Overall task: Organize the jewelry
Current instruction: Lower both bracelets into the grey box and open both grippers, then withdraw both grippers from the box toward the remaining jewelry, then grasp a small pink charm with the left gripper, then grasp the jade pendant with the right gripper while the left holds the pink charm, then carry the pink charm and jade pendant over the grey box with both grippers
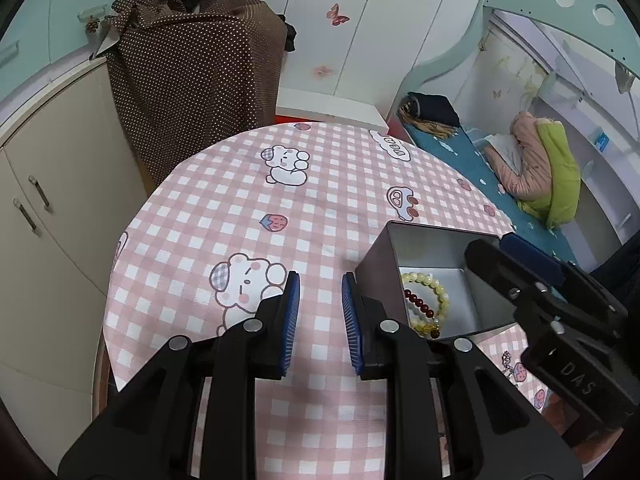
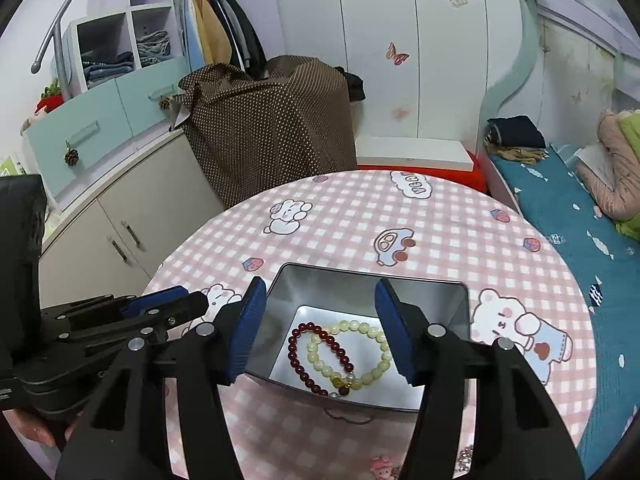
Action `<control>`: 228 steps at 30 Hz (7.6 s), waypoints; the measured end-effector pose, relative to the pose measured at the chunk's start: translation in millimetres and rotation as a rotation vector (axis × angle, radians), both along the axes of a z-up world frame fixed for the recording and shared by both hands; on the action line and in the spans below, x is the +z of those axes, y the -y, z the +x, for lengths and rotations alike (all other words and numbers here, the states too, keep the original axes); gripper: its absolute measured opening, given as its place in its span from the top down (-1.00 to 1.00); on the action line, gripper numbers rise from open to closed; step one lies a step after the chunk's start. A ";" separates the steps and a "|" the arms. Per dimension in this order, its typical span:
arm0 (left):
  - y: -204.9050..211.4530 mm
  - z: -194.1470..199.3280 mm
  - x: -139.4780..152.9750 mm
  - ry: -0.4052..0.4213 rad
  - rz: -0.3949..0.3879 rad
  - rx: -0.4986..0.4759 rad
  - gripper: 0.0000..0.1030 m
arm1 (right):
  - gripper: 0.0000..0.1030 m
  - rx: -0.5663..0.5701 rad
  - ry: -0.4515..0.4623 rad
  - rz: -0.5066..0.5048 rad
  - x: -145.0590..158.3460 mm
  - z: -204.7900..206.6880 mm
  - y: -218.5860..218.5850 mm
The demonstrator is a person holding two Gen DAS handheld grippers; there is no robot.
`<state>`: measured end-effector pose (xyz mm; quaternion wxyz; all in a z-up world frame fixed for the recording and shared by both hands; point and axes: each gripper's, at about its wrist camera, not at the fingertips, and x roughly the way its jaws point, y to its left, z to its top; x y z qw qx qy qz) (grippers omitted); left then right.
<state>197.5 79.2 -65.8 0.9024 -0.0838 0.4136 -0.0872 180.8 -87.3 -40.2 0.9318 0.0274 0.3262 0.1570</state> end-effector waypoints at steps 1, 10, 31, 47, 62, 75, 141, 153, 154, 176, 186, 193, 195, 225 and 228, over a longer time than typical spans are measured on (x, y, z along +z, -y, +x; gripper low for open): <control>1.3 -0.9 0.5 0.001 0.000 -0.002 0.56 | -0.04 -0.004 0.005 -0.005 0.6 -1.0 1.4; 16.9 -14.5 10.8 0.025 0.019 -0.030 0.43 | -0.06 -0.035 0.026 -0.005 7.7 -16.0 16.4; 50.8 -63.5 13.5 0.045 0.070 -0.103 -0.33 | -0.66 -0.179 0.045 -0.037 5.2 -74.8 67.7; 72.4 -89.1 -23.8 -0.037 0.111 -0.218 -0.61 | -0.80 -0.254 -0.034 -0.079 -26.6 -102.6 89.1; 99.2 -102.5 -59.4 -0.117 0.194 -0.340 -0.61 | -0.80 -0.277 -0.123 -0.076 -59.6 -115.1 101.5; 119.8 -98.3 -70.1 -0.098 0.269 -0.348 0.30 | -0.80 -0.283 -0.136 -0.057 -67.0 -115.9 109.2; 38.6 -78.3 -51.4 -0.128 0.077 -0.188 0.88 | 0.09 0.065 -0.176 -0.195 -87.1 -72.5 5.9; 36.7 -76.7 -55.0 -0.144 0.080 -0.176 0.88 | 0.24 0.088 -0.170 -0.155 -79.2 -77.8 5.5; 36.8 -76.6 -55.5 -0.148 0.078 -0.175 0.88 | 0.25 0.084 -0.163 -0.160 -80.5 -77.7 4.8; 36.2 -77.8 -56.5 -0.152 0.085 -0.162 0.88 | 0.38 0.092 -0.202 -0.138 -85.0 -94.1 9.5; 40.0 -78.5 -56.9 -0.154 0.090 -0.166 0.88 | 0.47 0.113 -0.120 -0.201 -89.0 -93.6 -1.0; 45.7 -79.2 -47.3 -0.129 0.085 -0.182 0.88 | 0.47 0.101 -0.129 -0.211 -85.7 -90.6 1.3; 47.4 -79.1 -44.1 -0.121 0.087 -0.188 0.88 | 0.47 0.093 -0.124 -0.198 -82.0 -89.9 3.2; 114.1 -43.2 34.3 0.071 0.019 -0.330 0.88 | 0.47 -0.106 0.089 -0.061 -10.2 -68.2 79.8; 125.3 -29.3 30.6 0.060 0.017 -0.338 0.88 | 0.47 -0.110 0.091 -0.055 -9.5 -60.1 84.4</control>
